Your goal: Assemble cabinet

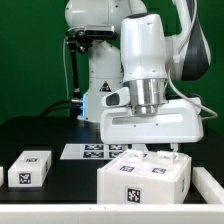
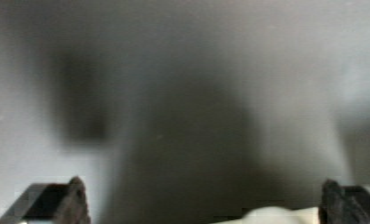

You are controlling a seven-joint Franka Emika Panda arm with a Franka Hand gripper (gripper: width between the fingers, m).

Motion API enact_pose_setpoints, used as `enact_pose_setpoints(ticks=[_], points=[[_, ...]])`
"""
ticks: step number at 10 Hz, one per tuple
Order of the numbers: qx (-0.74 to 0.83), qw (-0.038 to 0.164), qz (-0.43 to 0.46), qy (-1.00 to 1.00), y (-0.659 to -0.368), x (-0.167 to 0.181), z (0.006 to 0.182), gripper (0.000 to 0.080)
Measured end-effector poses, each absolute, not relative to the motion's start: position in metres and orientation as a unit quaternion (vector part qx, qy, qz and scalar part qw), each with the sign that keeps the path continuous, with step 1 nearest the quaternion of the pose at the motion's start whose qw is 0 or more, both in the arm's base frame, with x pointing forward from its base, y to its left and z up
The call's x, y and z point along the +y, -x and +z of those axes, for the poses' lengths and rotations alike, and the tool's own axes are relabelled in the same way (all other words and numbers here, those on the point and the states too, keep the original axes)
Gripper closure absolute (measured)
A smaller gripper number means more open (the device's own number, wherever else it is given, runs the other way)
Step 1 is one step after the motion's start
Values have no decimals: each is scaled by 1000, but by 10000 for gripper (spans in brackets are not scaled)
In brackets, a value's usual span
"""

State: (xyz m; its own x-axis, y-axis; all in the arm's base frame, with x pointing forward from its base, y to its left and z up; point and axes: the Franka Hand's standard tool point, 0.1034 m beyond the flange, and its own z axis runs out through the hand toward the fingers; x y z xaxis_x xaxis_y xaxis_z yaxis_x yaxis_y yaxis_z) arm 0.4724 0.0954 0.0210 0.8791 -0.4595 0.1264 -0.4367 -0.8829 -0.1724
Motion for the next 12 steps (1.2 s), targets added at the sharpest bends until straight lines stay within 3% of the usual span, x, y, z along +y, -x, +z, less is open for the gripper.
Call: enact_pose_setpoints(ticks=[6, 12], points=[[241, 74, -85, 964, -477, 102, 26, 150], [239, 72, -81, 965, -478, 105, 18, 150]])
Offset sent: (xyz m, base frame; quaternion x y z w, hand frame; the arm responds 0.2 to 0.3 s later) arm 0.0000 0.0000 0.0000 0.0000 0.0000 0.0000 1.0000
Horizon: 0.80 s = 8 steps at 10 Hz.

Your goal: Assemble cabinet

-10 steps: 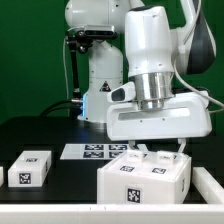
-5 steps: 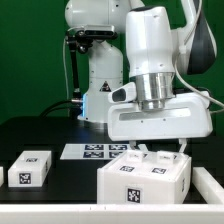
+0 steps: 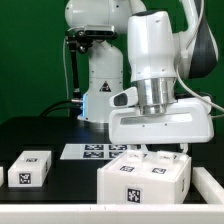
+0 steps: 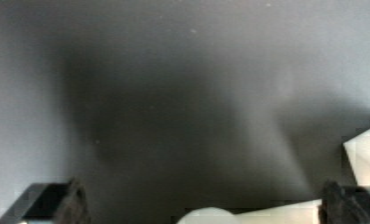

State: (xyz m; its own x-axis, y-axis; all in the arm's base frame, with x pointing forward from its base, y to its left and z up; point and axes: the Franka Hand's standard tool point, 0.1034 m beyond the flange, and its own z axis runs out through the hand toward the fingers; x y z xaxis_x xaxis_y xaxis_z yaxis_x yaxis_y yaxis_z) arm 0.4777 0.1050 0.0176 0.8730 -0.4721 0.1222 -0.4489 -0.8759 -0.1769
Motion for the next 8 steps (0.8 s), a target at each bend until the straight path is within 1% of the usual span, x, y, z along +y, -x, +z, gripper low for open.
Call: enact_pose_setpoints(ticks=[2, 4, 6, 8], points=[[240, 72, -81, 965, -478, 106, 18, 150], [232, 68, -87, 966, -478, 112, 18, 150], [221, 66, -88, 969, -475, 124, 11, 150], [207, 60, -90, 972, -473, 130, 9, 150]])
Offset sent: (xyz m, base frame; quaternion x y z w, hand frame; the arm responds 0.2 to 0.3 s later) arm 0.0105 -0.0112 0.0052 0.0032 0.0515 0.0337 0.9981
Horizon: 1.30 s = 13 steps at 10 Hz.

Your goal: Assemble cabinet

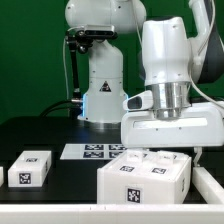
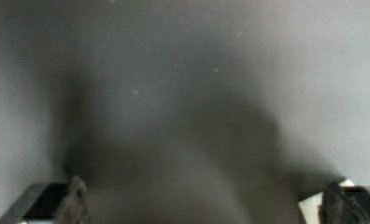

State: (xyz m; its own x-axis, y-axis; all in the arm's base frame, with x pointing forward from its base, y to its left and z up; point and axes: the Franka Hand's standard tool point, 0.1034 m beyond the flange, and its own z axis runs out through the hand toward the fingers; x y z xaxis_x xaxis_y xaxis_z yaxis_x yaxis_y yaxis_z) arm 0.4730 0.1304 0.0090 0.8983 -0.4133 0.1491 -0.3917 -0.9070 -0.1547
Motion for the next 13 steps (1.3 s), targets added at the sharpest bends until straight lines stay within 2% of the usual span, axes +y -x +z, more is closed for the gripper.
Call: enact_pose_setpoints(ticks=[3, 7, 11, 13], points=[[209, 60, -90, 972, -474, 128, 10, 150], [207, 65, -79, 973, -477, 132, 22, 150], [208, 64, -79, 973, -477, 130, 21, 150], [208, 60, -80, 973, -481, 123, 30, 150]])
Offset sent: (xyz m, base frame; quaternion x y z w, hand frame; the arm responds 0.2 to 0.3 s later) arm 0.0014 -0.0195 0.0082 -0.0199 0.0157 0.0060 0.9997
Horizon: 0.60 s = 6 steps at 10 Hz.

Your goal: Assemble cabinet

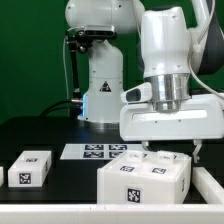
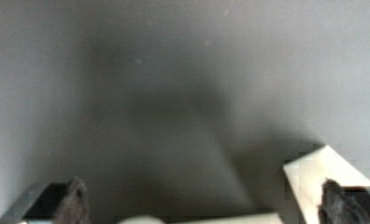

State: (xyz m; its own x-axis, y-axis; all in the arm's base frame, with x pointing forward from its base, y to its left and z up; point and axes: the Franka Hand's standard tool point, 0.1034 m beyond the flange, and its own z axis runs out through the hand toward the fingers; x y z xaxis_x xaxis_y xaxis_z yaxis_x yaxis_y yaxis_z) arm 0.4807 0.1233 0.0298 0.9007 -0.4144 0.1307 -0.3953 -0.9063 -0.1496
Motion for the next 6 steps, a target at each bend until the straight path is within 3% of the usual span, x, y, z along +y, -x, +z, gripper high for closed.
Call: enact_pose_setpoints(ticks=[6], points=[[192, 45, -92, 976, -482, 111, 20, 150]])
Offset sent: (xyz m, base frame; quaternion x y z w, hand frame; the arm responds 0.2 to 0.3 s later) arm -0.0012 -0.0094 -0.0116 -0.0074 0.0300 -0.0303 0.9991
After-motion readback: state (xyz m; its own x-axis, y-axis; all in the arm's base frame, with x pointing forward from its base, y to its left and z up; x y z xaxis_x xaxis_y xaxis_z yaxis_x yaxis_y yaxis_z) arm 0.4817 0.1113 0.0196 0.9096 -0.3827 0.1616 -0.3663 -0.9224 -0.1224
